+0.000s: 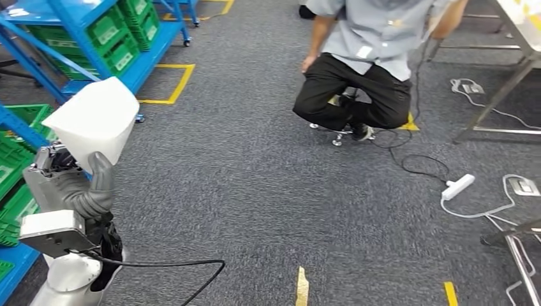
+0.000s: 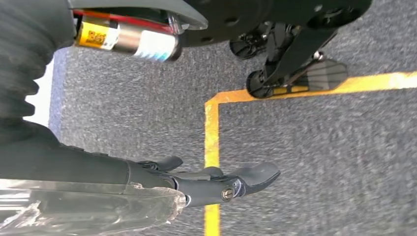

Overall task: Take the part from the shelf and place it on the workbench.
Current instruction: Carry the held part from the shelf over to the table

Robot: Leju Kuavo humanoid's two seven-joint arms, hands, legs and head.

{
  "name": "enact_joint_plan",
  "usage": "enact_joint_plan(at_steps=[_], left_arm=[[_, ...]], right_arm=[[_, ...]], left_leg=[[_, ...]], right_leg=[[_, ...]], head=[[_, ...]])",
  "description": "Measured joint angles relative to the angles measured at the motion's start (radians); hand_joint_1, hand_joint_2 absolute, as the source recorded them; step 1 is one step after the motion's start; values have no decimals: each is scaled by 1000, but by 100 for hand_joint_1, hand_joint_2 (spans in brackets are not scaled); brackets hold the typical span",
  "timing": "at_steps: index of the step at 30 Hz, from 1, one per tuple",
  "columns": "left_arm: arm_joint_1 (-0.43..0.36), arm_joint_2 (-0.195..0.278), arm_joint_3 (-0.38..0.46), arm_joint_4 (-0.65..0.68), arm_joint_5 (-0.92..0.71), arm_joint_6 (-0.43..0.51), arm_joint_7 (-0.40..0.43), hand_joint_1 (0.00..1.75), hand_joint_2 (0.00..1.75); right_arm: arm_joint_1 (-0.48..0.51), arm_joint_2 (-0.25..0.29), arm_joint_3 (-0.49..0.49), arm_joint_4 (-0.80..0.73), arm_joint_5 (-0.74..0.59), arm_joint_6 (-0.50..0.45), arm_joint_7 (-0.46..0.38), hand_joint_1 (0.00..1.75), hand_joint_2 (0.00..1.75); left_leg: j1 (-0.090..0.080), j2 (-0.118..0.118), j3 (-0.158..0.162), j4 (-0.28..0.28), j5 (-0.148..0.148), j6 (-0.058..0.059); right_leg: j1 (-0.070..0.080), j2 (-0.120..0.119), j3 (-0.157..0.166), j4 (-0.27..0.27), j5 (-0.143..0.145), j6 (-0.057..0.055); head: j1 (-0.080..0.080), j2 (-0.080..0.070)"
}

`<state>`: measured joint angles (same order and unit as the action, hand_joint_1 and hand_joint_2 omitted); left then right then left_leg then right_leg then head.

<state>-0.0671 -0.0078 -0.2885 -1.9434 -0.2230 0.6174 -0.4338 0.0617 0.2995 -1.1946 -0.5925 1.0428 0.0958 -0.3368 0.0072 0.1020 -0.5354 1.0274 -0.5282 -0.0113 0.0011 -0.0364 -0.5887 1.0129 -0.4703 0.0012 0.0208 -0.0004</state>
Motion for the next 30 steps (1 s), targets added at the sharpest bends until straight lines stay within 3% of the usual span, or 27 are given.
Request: enact_joint_plan(at_steps=[2,4,5,6,8,9,10,12,14,16,18,20,21,22,24,26,27,29,30], left_arm=[[1,0,-1,0,0,0,0,175,175],[4,0,-1,0,-1,-1,1,175,175],[6,0,-1,0,-1,-2,1,175,175],[7,0,-1,0,-1,-2,2,175,175],[8,-1,-2,0,-1,-4,2,175,175],[8,-1,-2,0,0,-4,2,175,175],[8,0,-2,0,0,-4,2,175,175],[8,0,-1,0,2,-2,2,175,175],[8,0,1,0,8,1,2,175,175],[10,0,7,-1,14,3,0,175,175],[14,1,14,-1,17,4,-3,175,175],[18,2,21,-1,19,5,-4,175,175],[18,2,25,-1,20,5,-5,175,175],[19,2,27,-1,20,5,-5,175,175],[19,2,30,-1,20,4,-7,175,175],[19,3,33,-1,20,4,-10,175,175],[19,3,34,-1,20,4,-10,175,175],[18,3,36,-1,20,4,-11,175,175],[18,3,36,-1,20,4,-11,175,175]], right_arm=[[2,0,3,-1,-1,0,0,0,175],[3,0,6,-2,-7,1,1,0,175],[4,0,7,-2,-12,1,2,0,175],[6,0,7,-2,-16,1,4,0,175],[10,0,9,-2,-21,2,5,0,175],[10,0,11,-2,-22,2,5,0,175],[10,1,14,-3,-23,3,6,0,175],[11,1,22,-3,-25,4,8,0,175],[14,0,30,-3,-27,3,13,0,175],[16,0,38,-3,-28,0,16,0,175],[15,-1,48,-3,-28,-3,18,0,175],[15,-2,55,-3,-29,-4,22,0,175],[15,-2,57,-3,-30,-4,24,0,175],[16,-2,59,-3,-31,-5,27,0,175],[15,-2,64,-3,-33,-5,30,0,175],[15,-3,72,-3,-35,-5,31,0,175],[15,-3,74,-3,-35,-5,32,0,175],[18,-3,76,-3,-35,-6,32,0,175],[19,-2,76,-4,-35,-6,33,0,175]], left_leg=[[4,-58,-37,89,-56,-5],[3,-90,-101,220,-111,-4],[3,-95,-123,258,-116,-3],[2,-98,-129,263,-101,0],[2,-116,-93,171,-27,8],[3,-139,-67,107,8,13],[4,-159,-43,50,29,17],[3,-179,-25,1,36,21],[2,-158,-22,-10,39,27],[4,-133,-19,-19,45,37],[2,-106,-18,-22,46,42],[1,-78,-19,-22,45,43],[0,-64,-19,-21,44,43],[0,-52,-18,-21,43,42],[-1,-31,-15,-21,39,36],[-6,-14,-12,-19,35,26],[-7,-5,-11,-18,34,21],[-4,9,-8,-19,32,9],[-1,-1,-8,-12,25,3]], right_leg=[[-3,24,1,-3,4,-10],[-2,52,1,-3,5,-16],[0,67,1,-3,6,-17],[1,82,1,-3,6,-17],[1,111,3,-1,7,-16],[3,124,3,1,7,-14],[3,137,0,4,7,-11],[1,157,-10,6,11,0],[-3,166,-22,7,14,12],[-1,125,-47,48,-12,20],[-2,67,-102,161,-72,28],[-7,47,-152,268,-110,35],[-10,42,-154,277,-105,38],[-12,37,-136,246,-84,39],[-11,1,-58,111,-32,39],[-6,-30,-1,16,-10,31],[-2,-31,5,3,-12,25],[-1,-8,4,-1,-6,12],[-2,2,5,-4,-3,5]], head=[[-6,0],[-9,0],[-10,0],[-9,0],[-9,0],[-9,0],[-9,0],[-9,0],[-8,0],[-3,0],[2,0],[1,0],[2,0],[2,0],[2,0],[0,0],[-2,0],[-3,0],[-4,0]])
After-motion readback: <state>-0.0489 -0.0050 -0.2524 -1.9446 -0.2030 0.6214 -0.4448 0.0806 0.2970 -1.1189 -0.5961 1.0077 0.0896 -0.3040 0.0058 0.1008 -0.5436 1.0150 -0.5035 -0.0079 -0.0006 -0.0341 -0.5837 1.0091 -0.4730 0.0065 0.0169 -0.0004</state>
